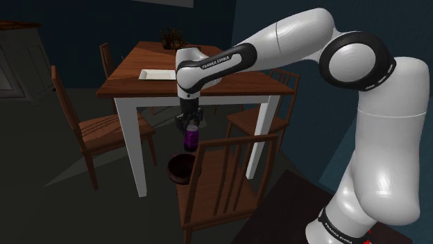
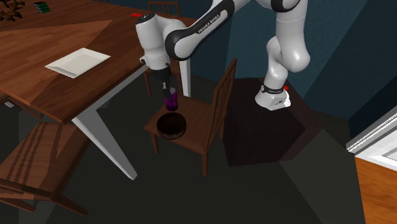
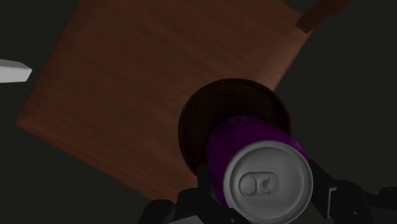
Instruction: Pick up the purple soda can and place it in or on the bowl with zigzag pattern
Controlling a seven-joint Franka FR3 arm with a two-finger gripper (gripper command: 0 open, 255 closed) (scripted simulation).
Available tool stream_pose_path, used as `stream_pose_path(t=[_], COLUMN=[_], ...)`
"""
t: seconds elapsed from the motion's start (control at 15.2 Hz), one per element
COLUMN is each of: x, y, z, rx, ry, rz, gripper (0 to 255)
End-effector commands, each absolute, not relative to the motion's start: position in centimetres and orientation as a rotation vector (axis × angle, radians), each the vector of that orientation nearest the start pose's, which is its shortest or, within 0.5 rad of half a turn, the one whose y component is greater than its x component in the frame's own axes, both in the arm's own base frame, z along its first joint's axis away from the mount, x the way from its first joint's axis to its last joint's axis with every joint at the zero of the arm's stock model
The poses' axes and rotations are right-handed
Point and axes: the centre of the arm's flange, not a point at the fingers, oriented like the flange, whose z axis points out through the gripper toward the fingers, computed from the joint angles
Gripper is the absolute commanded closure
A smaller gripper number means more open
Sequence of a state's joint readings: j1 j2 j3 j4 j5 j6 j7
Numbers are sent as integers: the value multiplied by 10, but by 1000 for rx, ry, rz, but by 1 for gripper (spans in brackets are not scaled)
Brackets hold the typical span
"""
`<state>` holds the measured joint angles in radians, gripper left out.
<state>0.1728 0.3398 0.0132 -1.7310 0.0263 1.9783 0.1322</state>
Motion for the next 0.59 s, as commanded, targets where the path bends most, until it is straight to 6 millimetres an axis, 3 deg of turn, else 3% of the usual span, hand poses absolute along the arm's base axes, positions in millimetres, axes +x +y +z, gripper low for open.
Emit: stream_pose_path(t=[0.0,0.53], x=[647,647], y=[139,139], z=[383,340], rx=[-3124,-3124], ry=[-64,-64], rz=[149,149], gripper=[255,255])
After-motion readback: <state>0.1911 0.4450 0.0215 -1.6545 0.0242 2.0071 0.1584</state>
